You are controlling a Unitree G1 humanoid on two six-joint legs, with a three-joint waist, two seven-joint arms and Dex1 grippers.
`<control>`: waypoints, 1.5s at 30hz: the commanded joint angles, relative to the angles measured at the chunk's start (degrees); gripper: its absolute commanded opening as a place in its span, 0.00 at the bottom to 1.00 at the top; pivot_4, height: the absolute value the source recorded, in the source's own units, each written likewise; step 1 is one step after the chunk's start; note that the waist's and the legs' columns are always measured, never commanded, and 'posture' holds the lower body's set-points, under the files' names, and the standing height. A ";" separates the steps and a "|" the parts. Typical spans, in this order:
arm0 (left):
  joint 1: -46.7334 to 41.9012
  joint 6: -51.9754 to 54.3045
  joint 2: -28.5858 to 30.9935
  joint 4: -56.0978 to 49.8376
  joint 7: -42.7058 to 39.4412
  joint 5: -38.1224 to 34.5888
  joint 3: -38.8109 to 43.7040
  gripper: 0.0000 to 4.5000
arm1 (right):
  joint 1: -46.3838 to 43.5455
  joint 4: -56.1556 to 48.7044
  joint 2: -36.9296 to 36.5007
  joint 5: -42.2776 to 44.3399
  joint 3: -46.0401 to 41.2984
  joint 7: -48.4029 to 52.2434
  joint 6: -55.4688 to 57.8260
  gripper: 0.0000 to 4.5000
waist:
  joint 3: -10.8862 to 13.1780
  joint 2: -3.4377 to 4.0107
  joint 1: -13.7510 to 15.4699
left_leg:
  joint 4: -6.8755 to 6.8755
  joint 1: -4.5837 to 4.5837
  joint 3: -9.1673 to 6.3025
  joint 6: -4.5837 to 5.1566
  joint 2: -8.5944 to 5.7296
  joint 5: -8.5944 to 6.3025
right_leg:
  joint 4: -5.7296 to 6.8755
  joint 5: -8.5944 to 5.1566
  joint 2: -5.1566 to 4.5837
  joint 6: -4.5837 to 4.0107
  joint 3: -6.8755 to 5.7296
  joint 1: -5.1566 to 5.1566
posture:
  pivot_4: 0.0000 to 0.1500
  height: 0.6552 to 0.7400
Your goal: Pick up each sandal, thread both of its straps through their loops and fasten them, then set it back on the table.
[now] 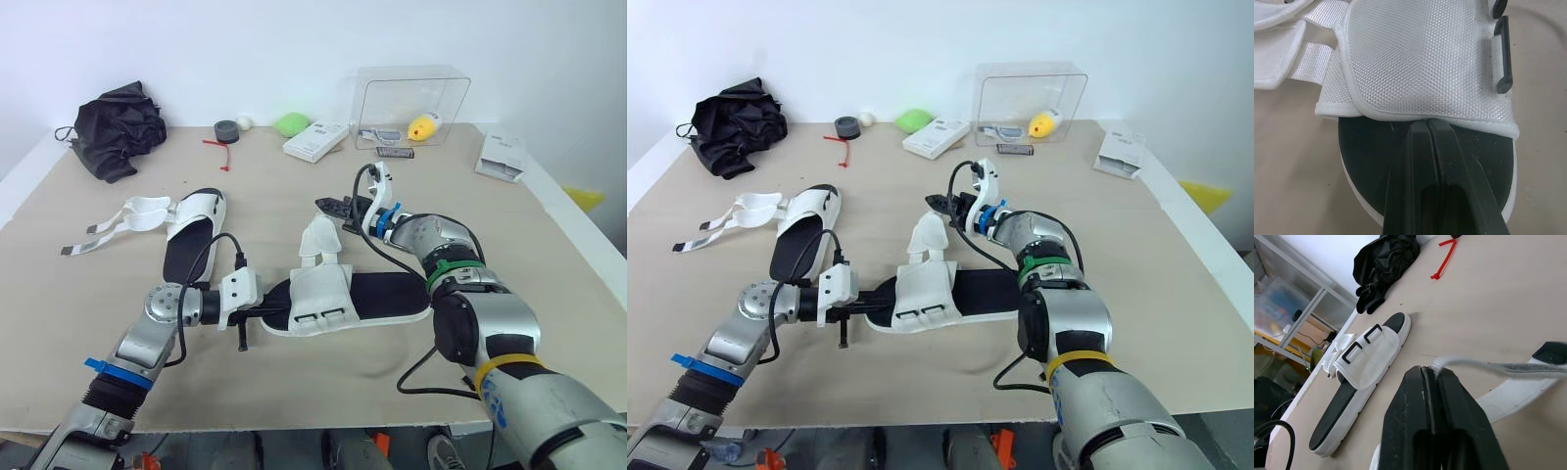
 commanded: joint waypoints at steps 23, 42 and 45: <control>1.76 3.39 0.24 2.84 -2.41 3.29 -4.18 0.00 | 32.55 -60.21 -21.58 -41.40 23.52 -8.31 -90.57 0.02 | 0.04 -0.03 0.17 | -0.05 -0.11 0.00 -0.13 -0.07 -0.16 | -0.42 -0.11 -0.02 0.07 -0.08 0.04 | 1.00 1.00; 0.20 2.61 -0.51 4.94 -3.25 3.30 -5.08 0.00 | 42.60 -58.57 -28.42 -48.46 25.55 -17.73 -96.09 0.34 | 0.10 -0.20 0.18 | -0.06 0.72 0.34 -0.06 -0.01 -0.20 | -0.54 -0.13 -0.07 -0.03 0.61 0.78 | 1.00 1.00; 0.21 2.41 -0.62 5.08 -3.23 3.36 -5.13 0.00 | 43.40 -60.41 -30.08 -47.04 26.90 -16.58 -94.90 0.70 | 0.09 -0.19 0.17 | -0.06 0.75 0.51 -0.02 0.00 -0.22 | -0.55 -0.13 -0.10 -0.02 0.69 0.79 | 1.00 1.00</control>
